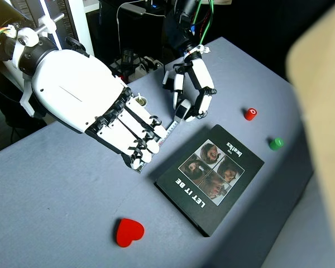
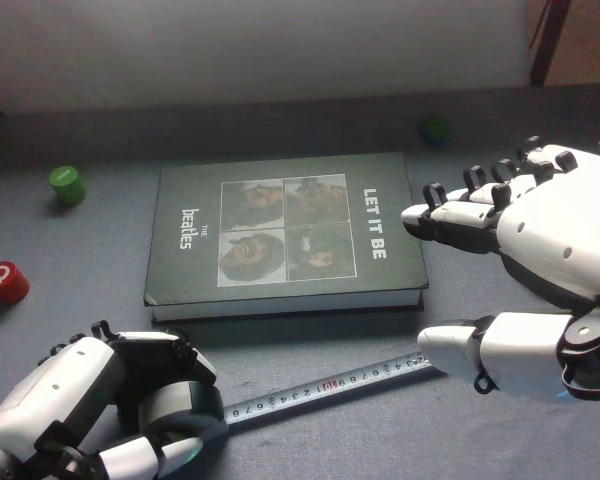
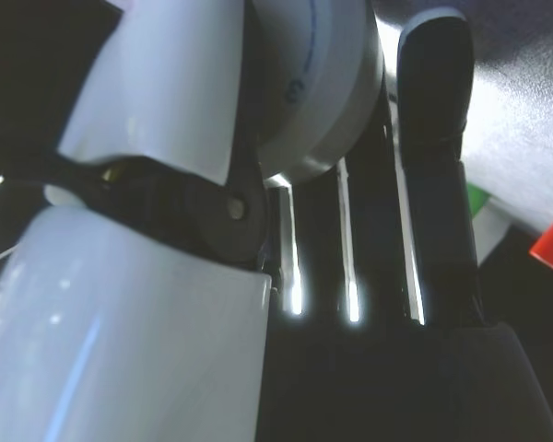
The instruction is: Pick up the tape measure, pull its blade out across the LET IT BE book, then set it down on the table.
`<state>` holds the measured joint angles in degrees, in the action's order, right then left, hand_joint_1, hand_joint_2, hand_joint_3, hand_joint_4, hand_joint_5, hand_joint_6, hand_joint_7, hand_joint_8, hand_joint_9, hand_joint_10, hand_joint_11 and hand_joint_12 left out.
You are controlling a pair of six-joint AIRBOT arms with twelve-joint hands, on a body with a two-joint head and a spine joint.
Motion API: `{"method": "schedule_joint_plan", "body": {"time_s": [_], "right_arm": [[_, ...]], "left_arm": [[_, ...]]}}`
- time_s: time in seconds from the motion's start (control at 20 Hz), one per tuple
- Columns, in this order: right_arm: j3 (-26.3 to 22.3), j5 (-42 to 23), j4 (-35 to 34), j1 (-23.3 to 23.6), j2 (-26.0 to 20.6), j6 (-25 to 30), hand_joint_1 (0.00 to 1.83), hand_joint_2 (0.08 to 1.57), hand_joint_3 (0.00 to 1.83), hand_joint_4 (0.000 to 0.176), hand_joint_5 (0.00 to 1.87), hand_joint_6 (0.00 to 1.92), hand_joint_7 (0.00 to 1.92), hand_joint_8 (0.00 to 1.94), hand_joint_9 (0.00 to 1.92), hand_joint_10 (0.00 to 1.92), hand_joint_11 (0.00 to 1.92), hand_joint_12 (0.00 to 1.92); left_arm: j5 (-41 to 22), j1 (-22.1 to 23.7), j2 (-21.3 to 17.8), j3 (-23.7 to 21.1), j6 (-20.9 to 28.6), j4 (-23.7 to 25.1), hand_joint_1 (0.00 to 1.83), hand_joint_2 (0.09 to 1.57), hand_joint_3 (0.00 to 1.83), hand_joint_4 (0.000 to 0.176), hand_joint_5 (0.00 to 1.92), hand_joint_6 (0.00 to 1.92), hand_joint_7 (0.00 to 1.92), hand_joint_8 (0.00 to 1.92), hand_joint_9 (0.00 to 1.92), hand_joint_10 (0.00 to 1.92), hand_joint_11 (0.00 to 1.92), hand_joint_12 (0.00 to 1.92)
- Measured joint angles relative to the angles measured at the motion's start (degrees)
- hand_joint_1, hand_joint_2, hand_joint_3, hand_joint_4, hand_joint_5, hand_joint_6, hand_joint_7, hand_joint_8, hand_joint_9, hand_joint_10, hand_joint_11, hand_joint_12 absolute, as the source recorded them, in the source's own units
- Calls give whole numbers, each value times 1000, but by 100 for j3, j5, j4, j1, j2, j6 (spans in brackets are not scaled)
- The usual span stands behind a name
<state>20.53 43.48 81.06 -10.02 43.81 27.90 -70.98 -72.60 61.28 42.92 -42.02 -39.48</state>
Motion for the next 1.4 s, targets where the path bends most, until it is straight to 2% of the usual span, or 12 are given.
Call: {"method": "schedule_joint_plan", "body": {"time_s": [0.25, 0.4, 0.5, 0.55, 0.6, 0.65, 0.8, 0.85, 0.95, 1.05, 1.25, 1.4], "right_arm": [[0, -83, 114, -2, -2, 0, 205, 1196, 0, 96, 203, 6, 240, 3, 279, 0, 0, 944], [0, -168, 214, 2, -13, -9, 288, 1170, 0, 95, 214, 6, 234, 3, 277, 0, 0, 848], [-2, -210, 203, 81, -9, -144, 559, 1073, 0, 21, 325, 14, 339, 12, 301, 3, 0, 865], [0, -203, 238, 201, 26, -321, 614, 1061, 0, 4, 307, 4, 324, 3, 291, 1, 0, 818], [0, -175, 319, 284, 55, -398, 684, 1056, 0, 0, 302, 1, 299, 1, 276, 0, 0, 740], [0, -153, 409, 378, 72, -459, 735, 1057, 0, 0, 308, 3, 295, 1, 278, 2, 0, 726], [26, -105, 354, 577, 155, -699, 853, 1083, 0, 0, 414, 7, 406, 5, 376, 10, 87, 947], [142, -98, 201, 702, 254, -737, 887, 1081, 0, 0, 448, 6, 466, 5, 438, 13, 119, 955], [479, 76, -302, 970, 564, -1263, 918, 1091, 0, 0, 521, 7, 578, 6, 557, 18, 206, 972], [1027, 433, -885, 1193, 1113, -1663, 931, 1107, 1, 0, 584, 11, 644, 9, 611, 19, 272, 980], [1757, 568, -634, 1150, 1766, -1351, 959, 1136, 6, 0, 685, 26, 715, 15, 681, 26, 308, 972], [2092, 621, -341, 1126, 2199, -1123, 965, 1141, 1, 0, 727, 18, 742, 9, 704, 19, 329, 962]], "left_arm": [[557, 345, -306, -13, -4, 400, 1380, 1104, 0, 0, 966, 772, 1032, 915, 919, 1311, 905, 1192], [1213, 1047, -750, 59, -177, 610, 1380, 1104, 0, 0, 948, 805, 1063, 887, 900, 1304, 892, 1173], [1484, 1421, -905, 177, -260, 621, 1380, 1104, 0, 0, 944, 820, 1069, 876, 897, 1305, 886, 1170], [1696, 1652, -1021, 258, -339, 654, 1380, 1104, 0, 0, 945, 822, 1070, 875, 896, 1305, 896, 1175], [1893, 1829, -1093, 323, -409, 678, 1380, 1104, 0, 0, 944, 822, 1070, 874, 896, 1305, 897, 1176], [2194, 2079, -1178, 411, -476, 704, 1380, 1104, 0, 0, 944, 820, 1068, 872, 898, 1310, 898, 1176], [2802, 2662, -1303, 660, -575, 813, 1381, 1103, 0, 0, 945, 829, 1070, 865, 899, 1309, 898, 1176], [3084, 2900, -1388, 721, -595, 789, 1381, 1104, 0, 0, 945, 816, 1067, 874, 898, 1313, 898, 1177], [3436, 3178, -1541, 776, -730, 684, 1381, 1104, 0, 0, 942, 813, 1054, 884, 915, 1305, 908, 1181], [3644, 3268, -1672, 798, -920, 293, 1383, 1097, 0, 0, 968, 788, 1064, 863, 928, 1285, 930, 1172], [3921, 3276, -1770, 796, -933, -46, 1381, 1108, 0, 0, 910, 862, 1049, 884, 923, 1296, 904, 1166], [3906, 3397, -1786, 796, -920, -354, 1382, 1102, 0, 0, 942, 819, 1065, 871, 917, 1291, 915, 1165]]}}
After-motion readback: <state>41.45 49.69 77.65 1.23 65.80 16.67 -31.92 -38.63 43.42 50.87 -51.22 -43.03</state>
